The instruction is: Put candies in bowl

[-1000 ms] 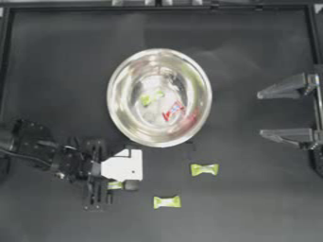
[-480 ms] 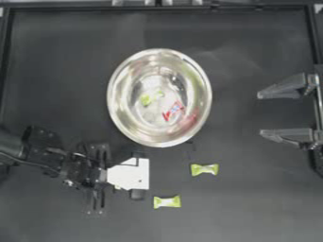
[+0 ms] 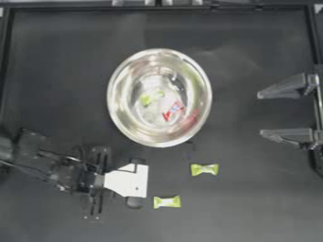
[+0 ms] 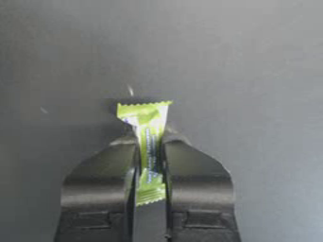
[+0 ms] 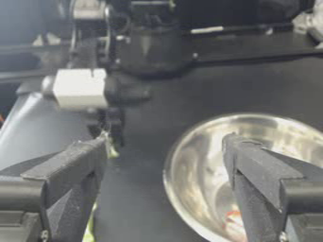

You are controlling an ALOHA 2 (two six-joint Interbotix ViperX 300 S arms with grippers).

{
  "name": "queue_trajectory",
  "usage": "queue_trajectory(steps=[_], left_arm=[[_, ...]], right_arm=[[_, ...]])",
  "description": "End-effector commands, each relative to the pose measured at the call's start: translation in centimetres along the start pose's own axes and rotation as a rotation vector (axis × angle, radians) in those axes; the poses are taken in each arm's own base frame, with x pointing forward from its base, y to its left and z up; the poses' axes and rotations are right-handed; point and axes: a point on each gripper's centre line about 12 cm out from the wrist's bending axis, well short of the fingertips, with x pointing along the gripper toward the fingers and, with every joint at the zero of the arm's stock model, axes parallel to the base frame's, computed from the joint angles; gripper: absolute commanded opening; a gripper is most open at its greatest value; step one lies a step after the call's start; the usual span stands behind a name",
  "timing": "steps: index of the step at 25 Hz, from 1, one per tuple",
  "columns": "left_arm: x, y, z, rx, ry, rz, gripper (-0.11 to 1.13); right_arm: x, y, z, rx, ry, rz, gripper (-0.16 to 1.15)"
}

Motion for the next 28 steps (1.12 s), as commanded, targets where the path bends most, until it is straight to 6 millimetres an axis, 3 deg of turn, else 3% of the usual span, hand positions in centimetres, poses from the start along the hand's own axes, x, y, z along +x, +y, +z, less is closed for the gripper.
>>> queue_trajectory(steps=[1,8,11,16,20,28], left_arm=[[-5.0,1.2,2.3,-0.014,-0.175,0.002,0.41],[-10.2,5.5,4.1,-0.077,-0.395,0.046,0.39],[-11.7,8.4,4.2,-0.111,-0.447,0.099,0.41],[-12.1,12.7,4.0,-0.150,-0.473,0.179,0.41],[-12.4,15.3,5.0,-0.146,-0.496,0.232,0.41],[-9.4,20.1,6.9,-0.157,-0.434,0.285,0.41]], right_arm=[[0.2,0.1,0.4,0.004,-0.009,0.002,0.99],[0.4,0.0,0.0,0.013,-0.006,-0.003,0.99],[0.6,-0.1,-0.2,0.011,-0.007,-0.006,0.99],[0.6,-0.1,-0.3,0.010,-0.002,-0.006,0.99],[0.6,-0.1,-0.3,0.011,-0.002,-0.006,0.99],[0.6,-0.1,-0.2,0.010,-0.007,-0.007,0.99]])
